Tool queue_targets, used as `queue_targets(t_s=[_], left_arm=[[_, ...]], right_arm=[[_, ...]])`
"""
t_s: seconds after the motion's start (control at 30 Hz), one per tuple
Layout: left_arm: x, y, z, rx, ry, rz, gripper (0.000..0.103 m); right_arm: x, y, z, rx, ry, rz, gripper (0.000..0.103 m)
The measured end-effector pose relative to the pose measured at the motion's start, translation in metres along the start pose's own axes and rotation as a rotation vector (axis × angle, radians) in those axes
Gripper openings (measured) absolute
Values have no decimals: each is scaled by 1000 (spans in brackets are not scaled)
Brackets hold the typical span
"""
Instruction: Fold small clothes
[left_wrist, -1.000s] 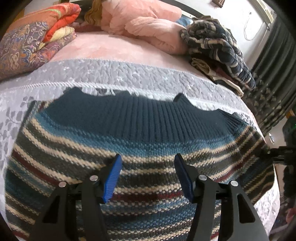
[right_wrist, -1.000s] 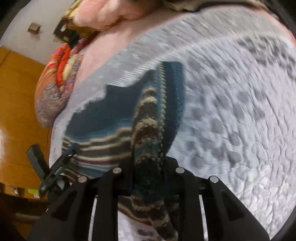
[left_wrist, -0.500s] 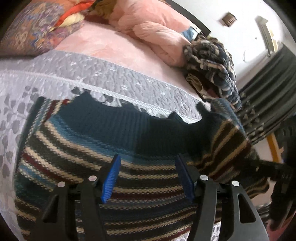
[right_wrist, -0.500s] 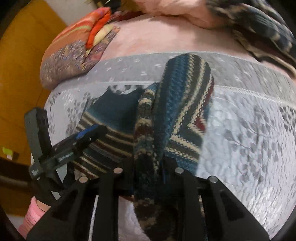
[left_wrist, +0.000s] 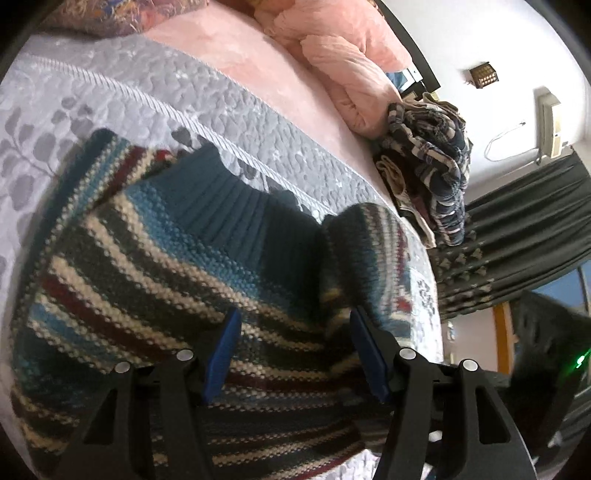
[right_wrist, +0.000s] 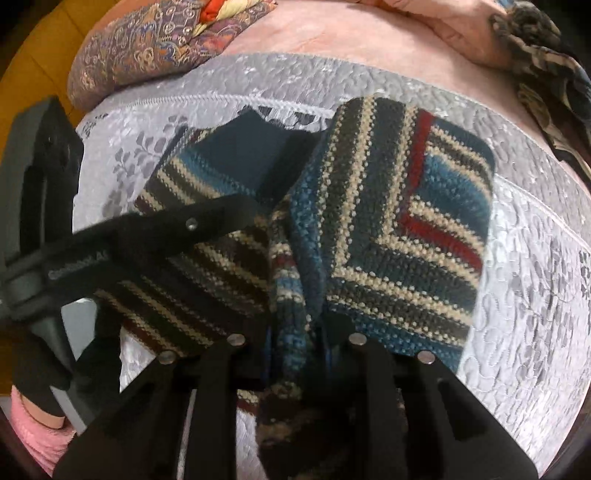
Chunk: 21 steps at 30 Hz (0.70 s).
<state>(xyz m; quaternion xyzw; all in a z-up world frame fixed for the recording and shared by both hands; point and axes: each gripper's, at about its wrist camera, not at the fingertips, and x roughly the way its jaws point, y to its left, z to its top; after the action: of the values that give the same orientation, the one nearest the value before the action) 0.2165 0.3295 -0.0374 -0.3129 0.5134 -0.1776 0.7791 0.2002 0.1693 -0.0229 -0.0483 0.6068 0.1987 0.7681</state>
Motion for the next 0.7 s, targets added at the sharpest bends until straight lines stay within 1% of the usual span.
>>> queue_targets(t_s=[0.03, 0.07, 0.1, 0.13, 0.17, 0.23, 0.27, 0.3, 0.33, 0.37, 0.4, 0.47, 0.53, 0.6, 0.7], left_arm=[[1, 0, 0, 0, 3, -6, 61], [2, 0, 0, 0, 5, -12, 61], [3, 0, 0, 1, 8, -19, 61], [5, 1, 0, -2, 12, -29, 61], [5, 1, -1, -5, 14, -36, 61], [9, -1, 0, -3, 22, -50, 61], [10, -1, 0, -3, 25, -56, 61], [11, -1, 0, -4, 27, -62, 62], [14, -2, 0, -9, 35, -75, 62], [16, -2, 0, -13, 42, -87, 62], [17, -3, 0, -15, 46, -95, 62], [20, -5, -2, -13, 56, -114, 63], [23, -8, -3, -5, 62, -122, 63], [27, -11, -5, 2, 71, -117, 64], [32, -13, -7, -2, 81, -126, 66]], right_arm=[[2, 2, 0, 1, -1, 12, 28], [2, 4, 0, 1, -3, 24, 35], [2, 6, -1, 3, -8, 55, 45], [2, 7, -1, 3, -12, 72, 48], [1, 9, -2, -1, -19, 87, 48], [-5, 7, -4, 2, -32, 144, 48], [-10, 3, -5, 17, -40, 187, 46], [-17, -3, -7, 41, -46, 265, 44], [-24, -9, -8, 60, -53, 322, 42], [-32, -14, -10, 77, -65, 364, 40], [-42, -21, -13, 92, -87, 378, 41], [-64, -39, -21, 123, -134, 345, 42], [-74, -57, -28, 159, -148, 303, 43], [-78, -79, -37, 186, -146, 217, 43], [-67, -110, -53, 243, -133, 158, 43]])
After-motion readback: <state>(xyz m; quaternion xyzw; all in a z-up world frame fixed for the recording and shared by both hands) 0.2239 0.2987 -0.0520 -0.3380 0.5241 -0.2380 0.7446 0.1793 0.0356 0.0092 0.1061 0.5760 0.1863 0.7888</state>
